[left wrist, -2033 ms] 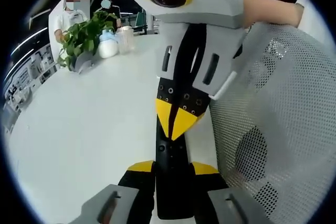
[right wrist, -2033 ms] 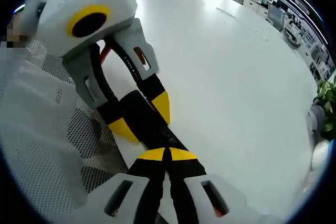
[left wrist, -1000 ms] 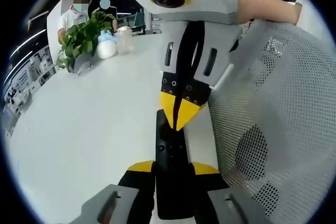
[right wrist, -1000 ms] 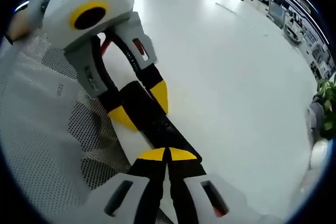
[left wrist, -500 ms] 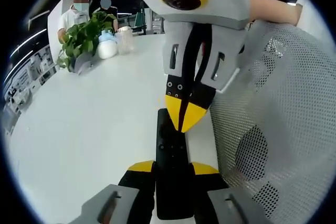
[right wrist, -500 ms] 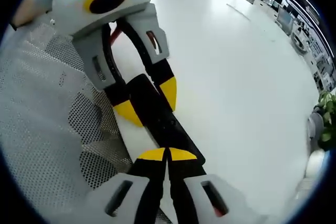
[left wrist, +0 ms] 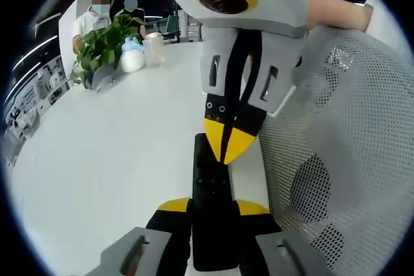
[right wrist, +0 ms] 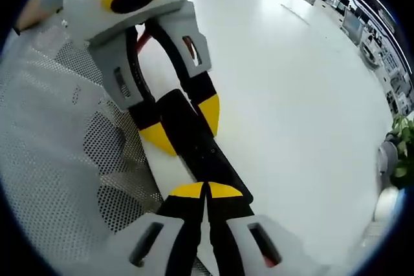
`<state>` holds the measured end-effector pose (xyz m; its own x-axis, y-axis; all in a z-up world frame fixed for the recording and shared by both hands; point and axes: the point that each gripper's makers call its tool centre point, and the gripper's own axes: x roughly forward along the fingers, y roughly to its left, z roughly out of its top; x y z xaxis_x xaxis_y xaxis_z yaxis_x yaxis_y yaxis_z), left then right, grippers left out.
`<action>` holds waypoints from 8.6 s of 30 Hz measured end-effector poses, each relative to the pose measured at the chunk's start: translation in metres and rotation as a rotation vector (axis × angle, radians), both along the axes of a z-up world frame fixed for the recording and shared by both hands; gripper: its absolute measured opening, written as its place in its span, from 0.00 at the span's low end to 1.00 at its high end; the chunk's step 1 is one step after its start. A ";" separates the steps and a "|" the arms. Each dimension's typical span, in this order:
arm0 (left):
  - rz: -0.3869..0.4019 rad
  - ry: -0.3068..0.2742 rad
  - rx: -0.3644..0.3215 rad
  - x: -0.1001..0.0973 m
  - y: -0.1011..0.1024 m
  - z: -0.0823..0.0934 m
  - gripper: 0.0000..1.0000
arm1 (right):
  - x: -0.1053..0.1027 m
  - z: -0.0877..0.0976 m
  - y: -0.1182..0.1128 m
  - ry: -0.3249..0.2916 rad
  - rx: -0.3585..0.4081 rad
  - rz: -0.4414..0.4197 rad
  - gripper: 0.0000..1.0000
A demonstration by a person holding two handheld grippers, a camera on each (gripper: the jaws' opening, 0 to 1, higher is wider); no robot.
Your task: Press the specified remote control buttons in sequence, fully releasing each button before pressing the next.
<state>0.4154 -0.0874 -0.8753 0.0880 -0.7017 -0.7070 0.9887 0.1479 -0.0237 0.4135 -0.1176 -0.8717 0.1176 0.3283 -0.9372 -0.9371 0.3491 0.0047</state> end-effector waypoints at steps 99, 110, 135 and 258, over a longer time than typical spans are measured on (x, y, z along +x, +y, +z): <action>0.008 -0.002 0.002 0.000 -0.001 0.000 0.25 | 0.024 0.003 0.006 -0.065 0.121 -0.166 0.00; 0.004 0.009 -0.002 0.001 0.000 0.001 0.25 | 0.033 0.006 -0.006 0.024 0.116 -0.286 0.00; -0.020 0.001 0.005 0.000 -0.001 0.001 0.25 | 0.023 0.004 -0.007 0.011 0.090 -0.224 0.00; -0.004 0.056 -0.020 0.001 -0.001 0.002 0.25 | 0.003 0.004 -0.006 -0.064 0.013 0.104 0.00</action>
<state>0.4165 -0.0886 -0.8736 0.0455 -0.7162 -0.6964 0.9863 0.1427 -0.0823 0.4164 -0.1240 -0.8681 0.1414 0.3535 -0.9247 -0.9668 0.2502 -0.0522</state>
